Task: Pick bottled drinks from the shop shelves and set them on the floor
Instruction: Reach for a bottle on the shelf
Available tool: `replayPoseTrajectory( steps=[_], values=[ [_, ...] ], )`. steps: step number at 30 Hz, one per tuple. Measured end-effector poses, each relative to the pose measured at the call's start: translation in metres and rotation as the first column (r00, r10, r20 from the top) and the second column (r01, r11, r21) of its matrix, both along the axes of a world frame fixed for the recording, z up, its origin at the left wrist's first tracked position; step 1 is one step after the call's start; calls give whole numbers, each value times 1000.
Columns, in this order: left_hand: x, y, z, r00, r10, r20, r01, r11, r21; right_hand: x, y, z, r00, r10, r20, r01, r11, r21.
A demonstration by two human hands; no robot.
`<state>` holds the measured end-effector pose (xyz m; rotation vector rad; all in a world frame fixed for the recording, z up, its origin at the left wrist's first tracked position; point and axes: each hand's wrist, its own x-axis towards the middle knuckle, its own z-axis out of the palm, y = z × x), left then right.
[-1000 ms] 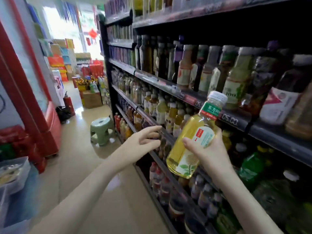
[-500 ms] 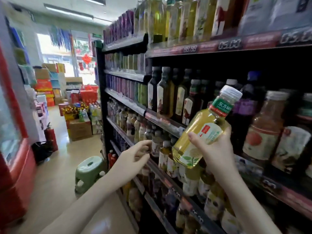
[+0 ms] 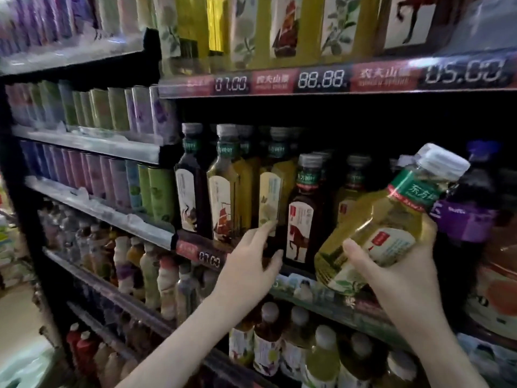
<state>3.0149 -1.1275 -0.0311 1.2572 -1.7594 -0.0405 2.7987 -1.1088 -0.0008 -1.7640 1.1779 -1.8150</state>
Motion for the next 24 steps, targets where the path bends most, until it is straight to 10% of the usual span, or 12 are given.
replayPoseTrajectory(
  steps=[24],
  values=[
    [-24,-81,3,977,-142,161,157,984,-85,48,-6,-19,832,-550,74,554,830,-62]
  ],
)
